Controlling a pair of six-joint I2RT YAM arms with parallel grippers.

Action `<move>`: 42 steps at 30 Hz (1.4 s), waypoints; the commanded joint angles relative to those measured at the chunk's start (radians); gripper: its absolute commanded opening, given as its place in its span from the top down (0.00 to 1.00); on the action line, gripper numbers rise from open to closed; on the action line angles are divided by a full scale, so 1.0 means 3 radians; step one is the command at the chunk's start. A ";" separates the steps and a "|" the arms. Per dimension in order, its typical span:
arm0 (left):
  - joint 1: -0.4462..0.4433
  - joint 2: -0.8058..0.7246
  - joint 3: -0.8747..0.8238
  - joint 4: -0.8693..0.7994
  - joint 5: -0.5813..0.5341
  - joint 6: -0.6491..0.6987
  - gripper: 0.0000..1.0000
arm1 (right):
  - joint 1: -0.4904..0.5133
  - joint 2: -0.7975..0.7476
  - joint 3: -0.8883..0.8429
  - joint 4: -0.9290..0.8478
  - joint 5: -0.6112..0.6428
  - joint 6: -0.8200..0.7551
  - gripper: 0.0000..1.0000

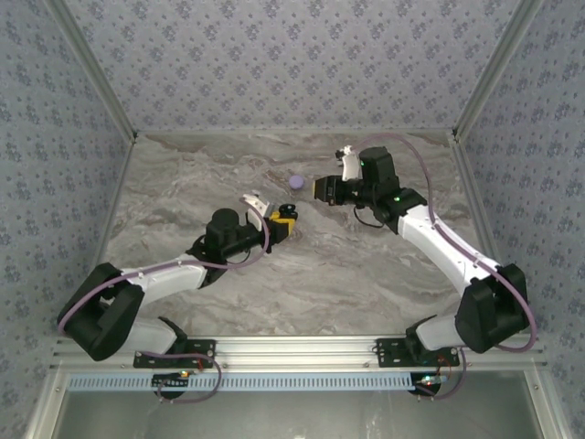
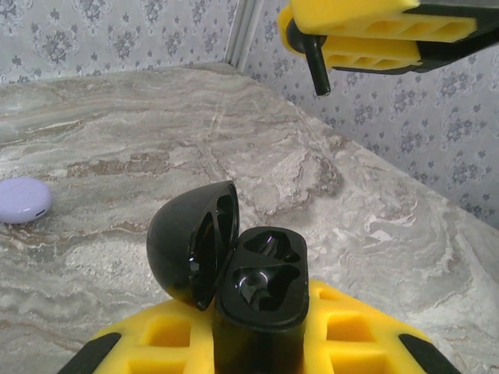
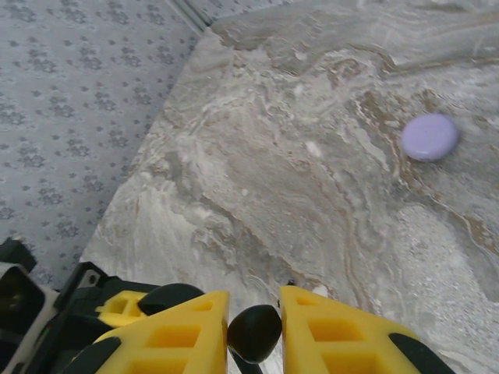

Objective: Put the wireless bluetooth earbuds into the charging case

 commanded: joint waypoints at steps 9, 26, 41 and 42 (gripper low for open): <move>-0.0109 -0.0013 0.0184 0.0330 0.0120 -0.0112 0.80 | 0.0213 -0.0251 0.0014 0.0244 -0.0048 -0.0137 0.76; -0.0144 0.0006 0.0404 0.0339 0.0070 -0.0261 0.79 | 0.0374 -0.0258 0.0064 0.0272 -0.0097 -0.0209 0.76; -0.0152 -0.0009 0.0458 0.0309 0.0039 -0.0292 0.79 | 0.0447 -0.0194 0.0080 0.0268 -0.0077 -0.0221 0.76; -0.0154 -0.0008 0.0459 0.0309 0.0034 -0.0292 0.79 | 0.0446 -0.0193 0.0077 0.0264 -0.0072 -0.0221 0.76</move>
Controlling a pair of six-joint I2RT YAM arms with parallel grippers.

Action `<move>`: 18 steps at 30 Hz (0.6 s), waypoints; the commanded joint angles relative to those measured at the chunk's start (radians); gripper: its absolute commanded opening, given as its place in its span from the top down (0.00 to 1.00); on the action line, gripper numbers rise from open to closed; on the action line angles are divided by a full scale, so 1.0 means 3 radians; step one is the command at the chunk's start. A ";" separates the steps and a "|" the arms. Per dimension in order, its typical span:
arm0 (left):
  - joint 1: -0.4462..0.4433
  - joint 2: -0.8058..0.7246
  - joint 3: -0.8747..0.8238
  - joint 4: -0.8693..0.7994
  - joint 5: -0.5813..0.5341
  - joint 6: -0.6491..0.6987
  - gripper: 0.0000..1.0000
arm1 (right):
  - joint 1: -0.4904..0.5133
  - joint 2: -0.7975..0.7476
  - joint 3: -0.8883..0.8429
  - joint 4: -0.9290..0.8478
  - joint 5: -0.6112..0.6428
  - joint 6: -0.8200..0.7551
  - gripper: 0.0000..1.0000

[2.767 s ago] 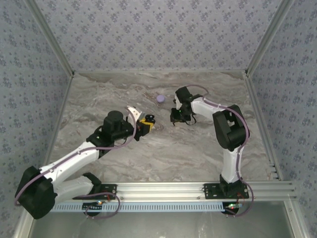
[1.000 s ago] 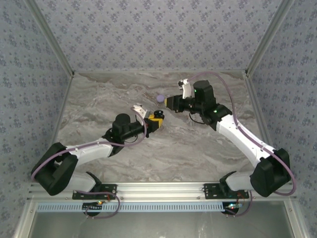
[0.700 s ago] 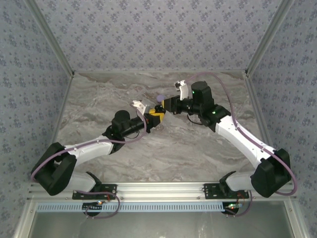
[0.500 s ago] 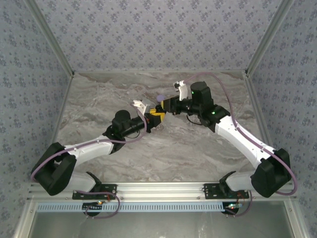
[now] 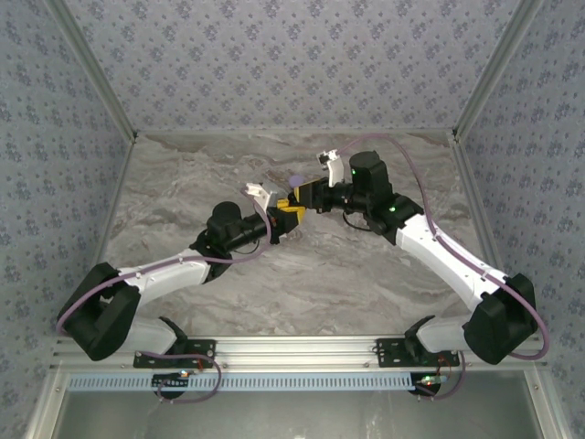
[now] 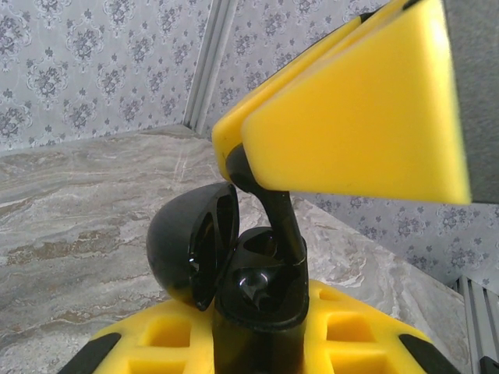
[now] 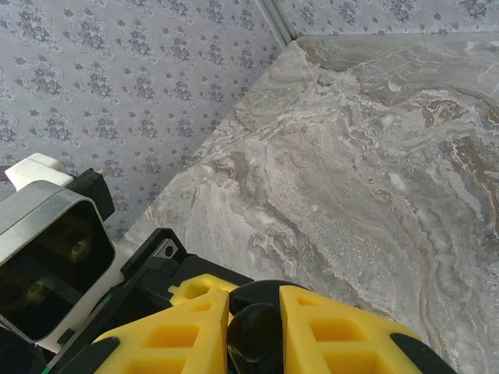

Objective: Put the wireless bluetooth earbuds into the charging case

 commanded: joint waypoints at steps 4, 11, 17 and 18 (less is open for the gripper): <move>-0.0016 -0.0023 0.0136 0.0105 -0.0044 -0.0037 0.79 | 0.0032 0.0000 0.0080 0.0001 -0.0017 -0.0058 0.76; -0.0020 -0.0028 0.0137 0.0109 -0.0055 -0.0048 0.79 | 0.0034 0.0001 0.0084 -0.0001 -0.0011 -0.0062 0.76; -0.0020 -0.0044 0.0137 0.0130 -0.0089 -0.0081 0.79 | 0.0039 0.0005 0.0074 -0.0030 0.0004 -0.0069 0.76; -0.0021 -0.0043 0.0142 0.0130 -0.0095 -0.0084 0.79 | 0.0047 0.0002 0.0071 -0.0030 0.0005 -0.0073 0.76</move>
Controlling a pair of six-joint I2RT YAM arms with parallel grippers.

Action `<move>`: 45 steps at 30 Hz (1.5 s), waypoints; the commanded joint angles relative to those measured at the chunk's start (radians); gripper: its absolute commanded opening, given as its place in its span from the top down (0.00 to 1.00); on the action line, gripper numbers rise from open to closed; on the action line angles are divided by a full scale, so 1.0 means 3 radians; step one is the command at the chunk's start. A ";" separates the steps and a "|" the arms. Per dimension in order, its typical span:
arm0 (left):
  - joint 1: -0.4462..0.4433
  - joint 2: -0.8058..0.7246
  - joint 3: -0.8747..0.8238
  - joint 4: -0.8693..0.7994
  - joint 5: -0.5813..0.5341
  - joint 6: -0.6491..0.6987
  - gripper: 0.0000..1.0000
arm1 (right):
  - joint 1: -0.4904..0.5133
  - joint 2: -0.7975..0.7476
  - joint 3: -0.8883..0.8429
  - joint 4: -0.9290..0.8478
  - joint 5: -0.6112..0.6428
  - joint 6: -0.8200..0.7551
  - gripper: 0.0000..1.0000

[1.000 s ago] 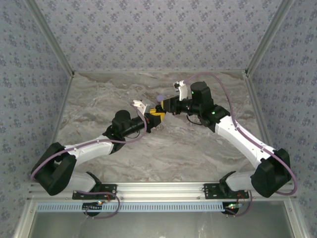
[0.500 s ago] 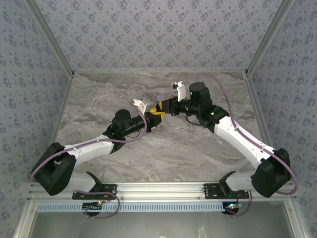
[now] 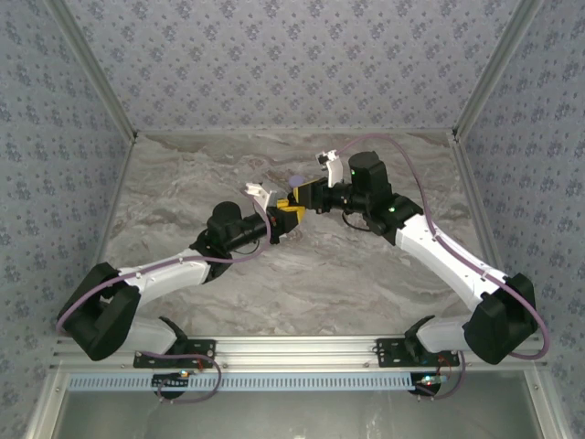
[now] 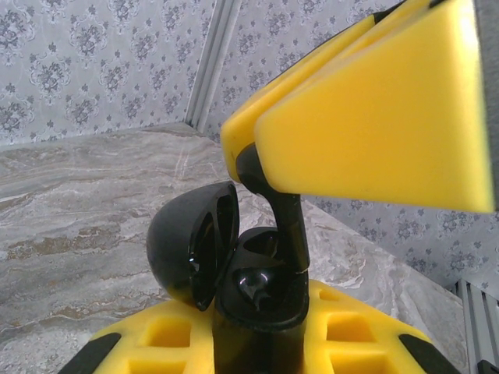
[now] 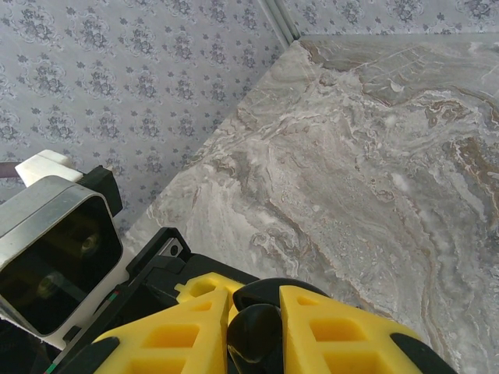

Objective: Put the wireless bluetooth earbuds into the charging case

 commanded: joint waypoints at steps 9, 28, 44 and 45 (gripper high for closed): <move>-0.0018 -0.0059 0.0134 0.0122 -0.0142 -0.0036 0.79 | 0.0050 0.0001 0.0074 -0.0034 0.0005 -0.0058 0.76; -0.0051 -0.0040 0.0117 0.0059 -0.0101 0.0035 0.79 | 0.0055 0.0042 0.0204 -0.0040 0.0155 -0.0102 0.76; -0.0051 -0.0059 0.0159 0.0179 -0.0083 -0.0206 0.79 | 0.0060 0.0076 0.0173 0.0000 0.0150 -0.0104 0.75; -0.0051 -0.0058 0.0161 0.0184 -0.0094 -0.0232 0.79 | 0.0059 0.0079 0.0176 -0.0002 0.0147 -0.0104 0.75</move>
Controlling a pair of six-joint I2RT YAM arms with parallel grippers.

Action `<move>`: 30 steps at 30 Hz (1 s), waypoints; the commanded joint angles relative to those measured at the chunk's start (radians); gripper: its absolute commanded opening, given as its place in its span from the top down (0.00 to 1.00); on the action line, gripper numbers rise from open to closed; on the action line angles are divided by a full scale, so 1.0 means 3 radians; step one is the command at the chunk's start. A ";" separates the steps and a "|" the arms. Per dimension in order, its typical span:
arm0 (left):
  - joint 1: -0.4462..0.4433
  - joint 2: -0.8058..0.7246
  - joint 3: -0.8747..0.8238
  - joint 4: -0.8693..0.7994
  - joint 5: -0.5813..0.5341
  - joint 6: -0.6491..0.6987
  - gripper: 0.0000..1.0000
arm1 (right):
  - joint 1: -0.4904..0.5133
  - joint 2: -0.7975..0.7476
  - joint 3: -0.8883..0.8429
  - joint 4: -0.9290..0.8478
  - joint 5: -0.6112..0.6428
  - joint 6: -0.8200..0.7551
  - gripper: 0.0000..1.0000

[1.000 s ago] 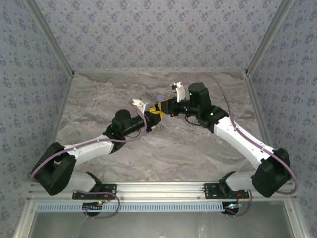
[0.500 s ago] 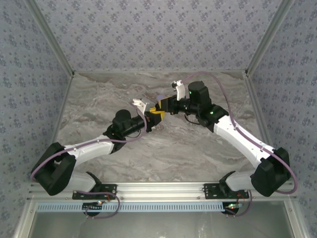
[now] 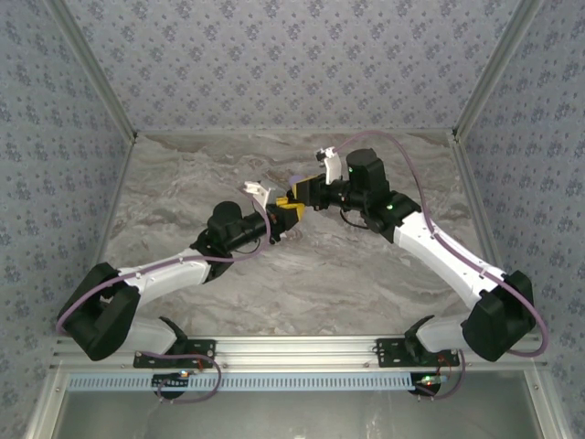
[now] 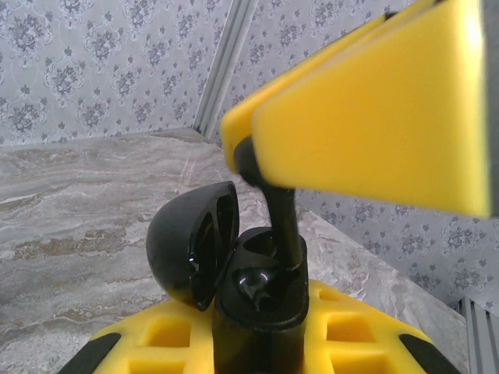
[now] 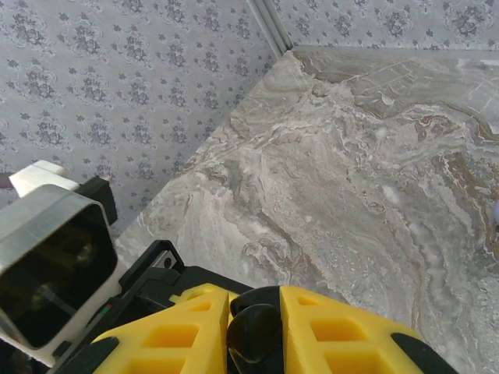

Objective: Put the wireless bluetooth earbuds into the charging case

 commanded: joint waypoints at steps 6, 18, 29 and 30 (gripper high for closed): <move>-0.0024 -0.0054 0.0146 0.0182 0.0014 -0.0162 0.79 | 0.0033 0.0010 0.0043 0.0014 0.0030 -0.0052 0.75; -0.0022 -0.0105 0.0143 0.0094 -0.0087 -0.0120 0.79 | 0.0042 -0.0080 0.0000 -0.0126 0.0084 -0.0144 0.75; -0.0021 -0.0143 0.0141 0.0019 -0.0030 0.0033 0.79 | 0.0077 -0.0088 0.0014 -0.0337 0.0072 -0.0245 0.71; -0.0021 -0.0141 0.0138 0.0010 -0.0017 0.0046 0.79 | 0.0078 -0.0091 0.0021 -0.0347 0.0083 -0.0255 0.70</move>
